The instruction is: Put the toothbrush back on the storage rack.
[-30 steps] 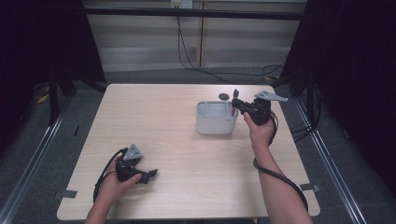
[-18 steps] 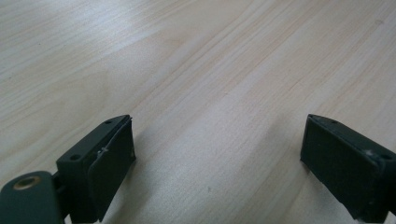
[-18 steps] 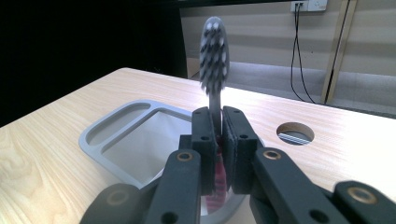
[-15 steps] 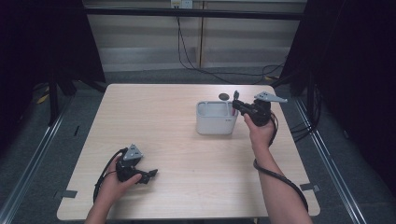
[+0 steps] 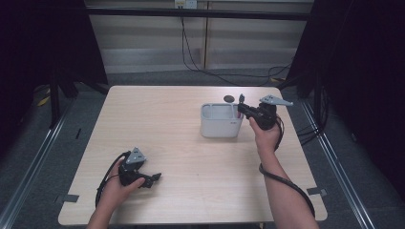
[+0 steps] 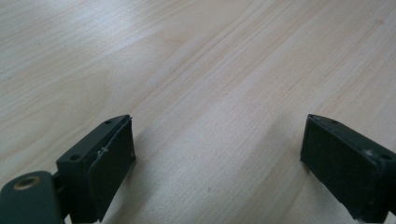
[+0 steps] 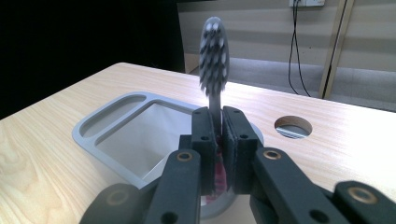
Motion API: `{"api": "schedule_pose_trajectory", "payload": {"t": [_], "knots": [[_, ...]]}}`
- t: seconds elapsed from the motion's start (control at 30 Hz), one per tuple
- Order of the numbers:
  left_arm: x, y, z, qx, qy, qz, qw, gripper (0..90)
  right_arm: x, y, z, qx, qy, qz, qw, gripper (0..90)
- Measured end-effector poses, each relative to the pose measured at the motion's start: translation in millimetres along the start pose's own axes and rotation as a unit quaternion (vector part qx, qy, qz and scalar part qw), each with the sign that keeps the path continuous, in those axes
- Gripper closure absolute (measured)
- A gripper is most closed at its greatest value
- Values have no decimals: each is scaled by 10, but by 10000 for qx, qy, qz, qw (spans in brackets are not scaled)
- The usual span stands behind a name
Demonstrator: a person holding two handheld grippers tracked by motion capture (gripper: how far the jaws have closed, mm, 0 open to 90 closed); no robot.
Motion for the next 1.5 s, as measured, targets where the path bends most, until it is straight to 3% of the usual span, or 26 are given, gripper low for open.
{"api": "schedule_pose_trajectory", "payload": {"t": [1.07,1.33,1.5], "knots": [[-1,1,2,-16,-10,0,10000,94,-13,-24,26,84,-94,-75,9999,825],[-1,1,2,-16,-10,3,10000,94,-28,-20,13,58,-186,-118,9997,755],[-1,1,2,-15,-11,0,10000,94,-47,-25,2,56,-264,-91,9996,661]]}}
Point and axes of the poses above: each handheld gripper's, and its own axes: z roughly forward along the jaws, y roughly out of its top, x roughly to its left, the point moved 7 cm from there along z, roughly forward along the jaws, and after that the axes turned 2 degrees about x, right-handed, at the moved point
